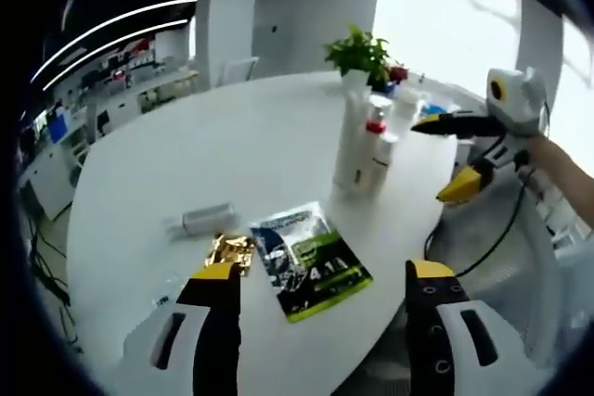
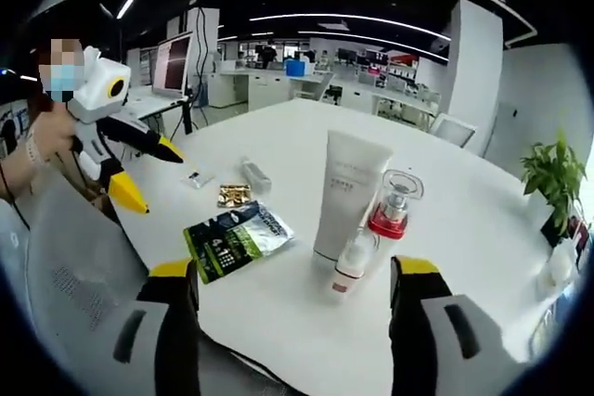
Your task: Arrange the skincare products in the storage area until every visible bottle or jar stands upright without overlapping.
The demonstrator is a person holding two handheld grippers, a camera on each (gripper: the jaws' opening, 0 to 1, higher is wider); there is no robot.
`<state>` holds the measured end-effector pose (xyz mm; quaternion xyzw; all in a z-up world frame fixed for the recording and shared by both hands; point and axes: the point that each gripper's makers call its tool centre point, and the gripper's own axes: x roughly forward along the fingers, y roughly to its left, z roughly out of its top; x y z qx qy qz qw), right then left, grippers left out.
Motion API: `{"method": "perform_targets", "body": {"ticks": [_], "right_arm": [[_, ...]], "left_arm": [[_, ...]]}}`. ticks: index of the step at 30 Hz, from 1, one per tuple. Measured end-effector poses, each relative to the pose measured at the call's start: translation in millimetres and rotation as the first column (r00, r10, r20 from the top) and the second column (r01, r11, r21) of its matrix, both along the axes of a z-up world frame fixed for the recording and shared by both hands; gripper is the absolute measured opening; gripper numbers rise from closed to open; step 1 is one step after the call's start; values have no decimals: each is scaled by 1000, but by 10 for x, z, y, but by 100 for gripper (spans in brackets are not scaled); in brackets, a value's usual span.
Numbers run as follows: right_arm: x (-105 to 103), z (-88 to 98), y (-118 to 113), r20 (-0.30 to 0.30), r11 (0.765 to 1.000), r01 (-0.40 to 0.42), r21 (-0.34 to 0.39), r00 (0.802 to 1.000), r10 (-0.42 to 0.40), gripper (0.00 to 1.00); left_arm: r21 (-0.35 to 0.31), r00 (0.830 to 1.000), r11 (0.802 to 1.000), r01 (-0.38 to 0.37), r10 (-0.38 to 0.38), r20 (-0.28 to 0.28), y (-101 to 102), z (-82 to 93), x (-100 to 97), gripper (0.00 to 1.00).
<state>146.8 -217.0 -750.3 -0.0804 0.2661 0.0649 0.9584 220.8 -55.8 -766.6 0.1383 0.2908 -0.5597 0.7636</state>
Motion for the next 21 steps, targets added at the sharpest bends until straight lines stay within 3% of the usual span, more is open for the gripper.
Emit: {"method": "perform_targets", "body": {"ticks": [21], "right_arm": [[-31, 33, 259, 17, 998, 53, -25, 998, -52, 98]], "left_arm": [[-2, 999, 999, 46, -46, 5, 278, -11, -53, 81]]}}
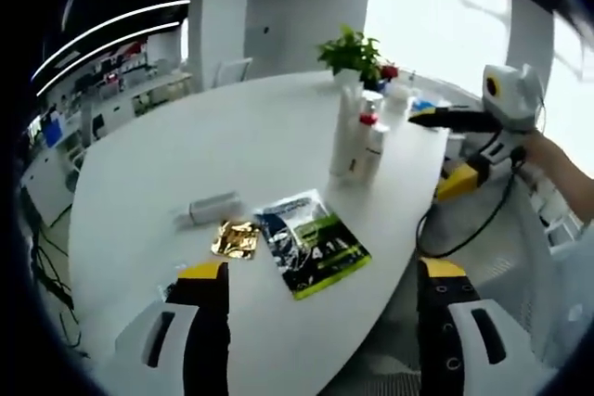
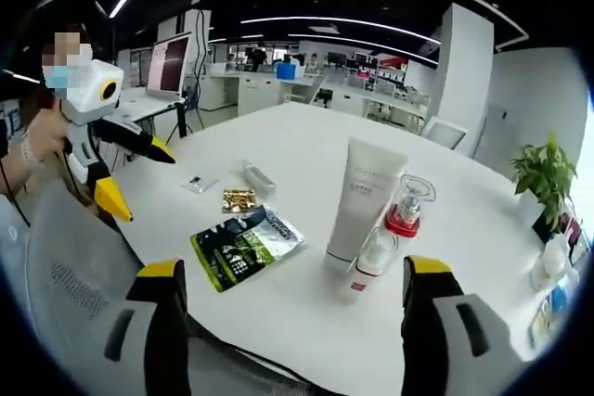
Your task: Arrange the skincare products in the storage area until every visible bottle or jar stands upright without overlapping.
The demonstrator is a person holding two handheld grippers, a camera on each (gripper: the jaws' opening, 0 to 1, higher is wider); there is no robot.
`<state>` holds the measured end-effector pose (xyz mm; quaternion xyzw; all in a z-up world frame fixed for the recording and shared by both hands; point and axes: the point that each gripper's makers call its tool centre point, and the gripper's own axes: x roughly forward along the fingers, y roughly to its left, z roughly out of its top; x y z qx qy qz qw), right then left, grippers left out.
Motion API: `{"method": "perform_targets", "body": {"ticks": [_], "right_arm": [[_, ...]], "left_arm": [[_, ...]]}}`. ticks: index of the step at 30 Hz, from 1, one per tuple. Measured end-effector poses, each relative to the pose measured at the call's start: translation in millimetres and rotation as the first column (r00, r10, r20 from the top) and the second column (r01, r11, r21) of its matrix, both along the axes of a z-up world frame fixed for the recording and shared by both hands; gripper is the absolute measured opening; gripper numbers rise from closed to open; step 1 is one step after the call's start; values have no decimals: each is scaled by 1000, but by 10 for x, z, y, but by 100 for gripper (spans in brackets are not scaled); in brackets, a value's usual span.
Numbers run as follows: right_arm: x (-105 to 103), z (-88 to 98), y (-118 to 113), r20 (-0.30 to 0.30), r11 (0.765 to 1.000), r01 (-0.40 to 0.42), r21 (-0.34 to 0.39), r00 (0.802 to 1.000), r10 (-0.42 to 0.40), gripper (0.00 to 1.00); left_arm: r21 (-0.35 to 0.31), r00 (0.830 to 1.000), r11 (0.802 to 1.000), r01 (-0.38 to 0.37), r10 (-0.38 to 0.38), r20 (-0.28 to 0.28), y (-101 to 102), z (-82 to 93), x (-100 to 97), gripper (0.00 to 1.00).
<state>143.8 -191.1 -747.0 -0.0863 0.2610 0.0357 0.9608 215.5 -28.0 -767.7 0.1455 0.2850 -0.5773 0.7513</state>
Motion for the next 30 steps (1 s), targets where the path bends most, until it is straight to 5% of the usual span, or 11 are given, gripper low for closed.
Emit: {"method": "perform_targets", "body": {"ticks": [30], "right_arm": [[181, -132, 507, -38, 997, -77, 32, 996, 78, 100]], "left_arm": [[-22, 999, 1000, 10, -10, -40, 150, -157, 126, 97]]}}
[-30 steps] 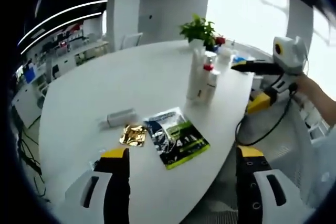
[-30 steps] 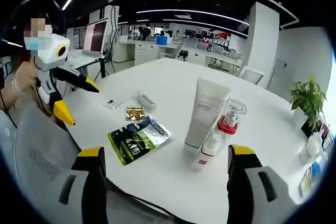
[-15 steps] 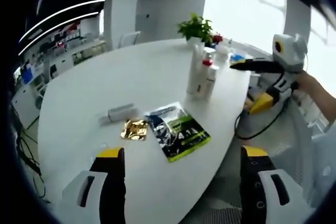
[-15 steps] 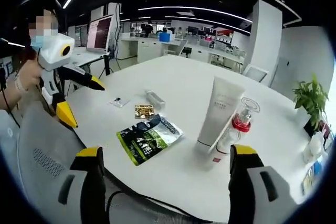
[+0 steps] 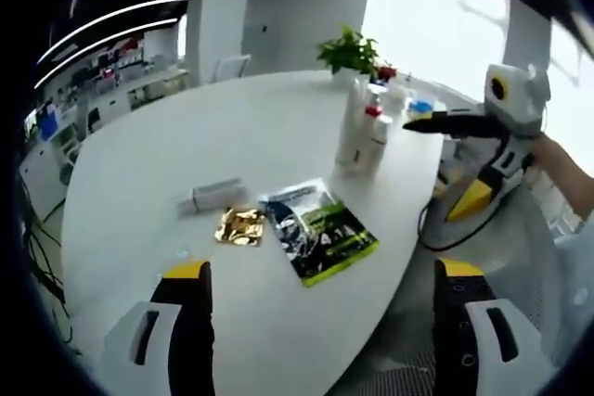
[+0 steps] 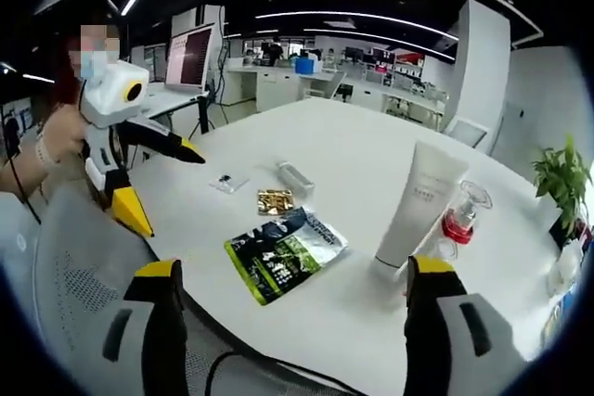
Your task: Arrange the skincare products in the storage area until every visible bottle or jar stands upright without overlapping.
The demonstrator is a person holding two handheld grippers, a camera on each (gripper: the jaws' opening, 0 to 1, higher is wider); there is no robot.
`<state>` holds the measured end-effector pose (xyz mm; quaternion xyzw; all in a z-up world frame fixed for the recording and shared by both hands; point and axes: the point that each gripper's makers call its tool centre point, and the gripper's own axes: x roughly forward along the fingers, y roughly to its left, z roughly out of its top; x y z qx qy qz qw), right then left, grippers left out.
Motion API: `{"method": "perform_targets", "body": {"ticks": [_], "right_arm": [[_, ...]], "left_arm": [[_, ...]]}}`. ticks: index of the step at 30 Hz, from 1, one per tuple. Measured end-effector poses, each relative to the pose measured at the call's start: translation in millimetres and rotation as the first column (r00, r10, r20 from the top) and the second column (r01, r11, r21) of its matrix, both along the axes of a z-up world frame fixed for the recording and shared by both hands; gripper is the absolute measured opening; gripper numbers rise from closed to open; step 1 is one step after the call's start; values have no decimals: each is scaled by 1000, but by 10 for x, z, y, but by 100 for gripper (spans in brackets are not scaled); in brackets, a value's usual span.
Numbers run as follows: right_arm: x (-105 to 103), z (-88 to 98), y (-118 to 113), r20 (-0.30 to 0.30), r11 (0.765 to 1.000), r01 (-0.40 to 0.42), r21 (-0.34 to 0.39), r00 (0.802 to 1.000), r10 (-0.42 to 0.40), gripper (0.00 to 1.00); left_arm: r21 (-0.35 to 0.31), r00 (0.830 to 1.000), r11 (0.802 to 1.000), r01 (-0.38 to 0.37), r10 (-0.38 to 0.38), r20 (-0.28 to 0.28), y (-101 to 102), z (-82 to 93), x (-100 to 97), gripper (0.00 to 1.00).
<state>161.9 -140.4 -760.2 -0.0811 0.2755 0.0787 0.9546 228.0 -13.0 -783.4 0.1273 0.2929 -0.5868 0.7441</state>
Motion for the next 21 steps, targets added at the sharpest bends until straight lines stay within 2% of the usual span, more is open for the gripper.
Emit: {"method": "perform_targets", "body": {"ticks": [10, 14, 16, 21], "right_arm": [[99, -99, -27, -8, 999, 7, 32, 1000, -7, 100], [227, -83, 33, 25, 998, -7, 60, 1000, 6, 100], [279, -98, 65, 33, 998, -18, 67, 999, 16, 96], [322, -238, 45, 3, 996, 0, 88, 1000, 0, 86]], "left_arm": [[32, 1000, 999, 6, -6, 3, -5, -68, 121, 97], [51, 1000, 999, 12, -12, 6, -23, -127, 134, 97], [55, 1000, 998, 13, -13, 5, -31, -144, 144, 97], [83, 1000, 996, 29, -29, 9, -38, -170, 174, 97]]}}
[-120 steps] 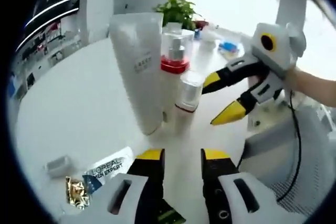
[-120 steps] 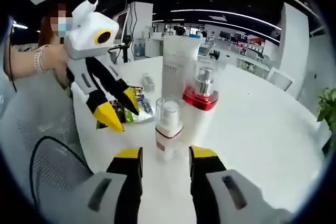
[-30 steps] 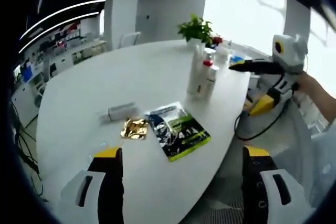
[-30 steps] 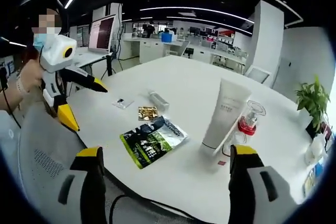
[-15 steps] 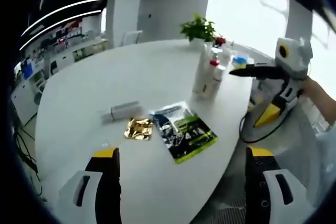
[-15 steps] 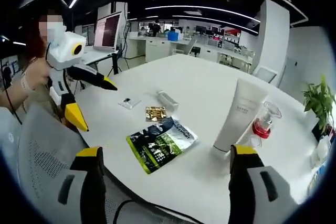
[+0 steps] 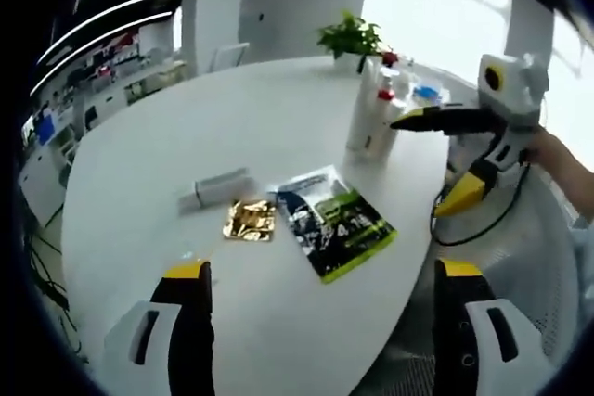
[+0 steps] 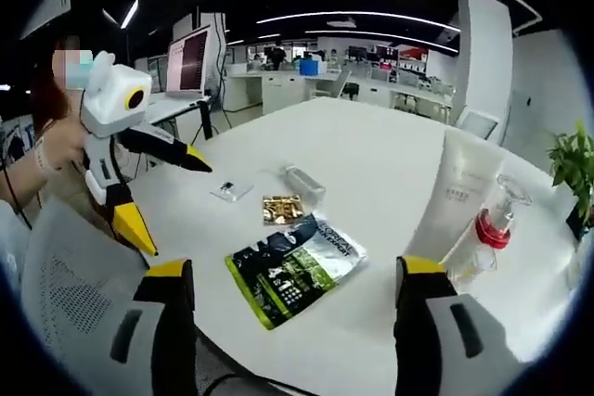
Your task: Arrange the skincare products in the storage area until every visible bottle or jar stands upright without overlapping.
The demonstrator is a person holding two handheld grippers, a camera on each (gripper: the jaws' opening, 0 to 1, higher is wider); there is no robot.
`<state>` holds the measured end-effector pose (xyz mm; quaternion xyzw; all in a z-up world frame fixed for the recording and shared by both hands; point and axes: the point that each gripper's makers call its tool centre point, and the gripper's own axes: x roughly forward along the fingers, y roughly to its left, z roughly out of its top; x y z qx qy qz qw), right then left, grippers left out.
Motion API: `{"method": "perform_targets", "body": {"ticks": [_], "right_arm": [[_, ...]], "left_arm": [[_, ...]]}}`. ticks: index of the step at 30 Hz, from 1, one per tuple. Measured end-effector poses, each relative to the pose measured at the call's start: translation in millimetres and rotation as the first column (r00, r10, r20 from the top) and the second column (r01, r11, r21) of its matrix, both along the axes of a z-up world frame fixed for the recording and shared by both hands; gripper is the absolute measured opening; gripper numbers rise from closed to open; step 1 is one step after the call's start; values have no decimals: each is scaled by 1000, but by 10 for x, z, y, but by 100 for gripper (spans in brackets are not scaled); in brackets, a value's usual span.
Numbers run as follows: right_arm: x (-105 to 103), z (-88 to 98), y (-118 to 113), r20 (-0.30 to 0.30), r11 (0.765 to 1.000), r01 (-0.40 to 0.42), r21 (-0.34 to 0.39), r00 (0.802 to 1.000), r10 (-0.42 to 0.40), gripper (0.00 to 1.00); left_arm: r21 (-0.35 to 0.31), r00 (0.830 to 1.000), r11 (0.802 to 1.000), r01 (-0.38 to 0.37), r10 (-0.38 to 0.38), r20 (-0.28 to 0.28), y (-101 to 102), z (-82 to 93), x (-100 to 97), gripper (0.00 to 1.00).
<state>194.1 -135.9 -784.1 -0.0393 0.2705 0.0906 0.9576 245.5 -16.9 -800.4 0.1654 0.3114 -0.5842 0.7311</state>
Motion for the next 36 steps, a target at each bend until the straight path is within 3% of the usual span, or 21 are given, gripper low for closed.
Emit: {"method": "perform_targets", "body": {"ticks": [4, 7, 10, 15, 19, 21, 27, 29, 36], "right_arm": [[3, -36, 21, 19, 998, -11, 58, 1000, 10, 74], [-8, -47, 89, 39, 991, -34, 127, 999, 29, 59], [7, -54, 76, 34, 993, -46, 113, 998, 43, 53], [2, -57, 69, 26, 986, -40, 164, 999, 36, 44], [14, 20, 233, 71, 983, -143, 113, 988, 136, 36], [3, -10, 265, 58, 983, -168, 67, 985, 164, 35], [-9, -15, 294, 51, 980, -182, 78, 983, 178, 30], [-8, -8, 286, 53, 981, -176, 85, 984, 172, 29], [5, -8, 228, 53, 984, -145, 103, 989, 141, 29]], "left_arm": [[15, 1000, 1000, 4, -4, 16, -11, -16, 59, 97], [34, 1000, 999, 3, -4, 25, -32, -68, 98, 97], [50, 1000, 999, 12, -14, 23, -56, -105, 122, 96], [76, 998, 996, 43, -46, 38, -102, -115, 214, 89], [97, 994, 992, 84, -90, 68, -159, -118, 330, 77], [97, 991, 990, 98, -106, 79, -202, -116, 374, 74], [127, 984, 983, 132, -146, 103, -300, -165, 537, 60], [143, 975, 978, 153, -173, 140, -329, -182, 637, 54], [157, 973, 970, 186, -204, 106, -453, -167, 824, 51]]}}
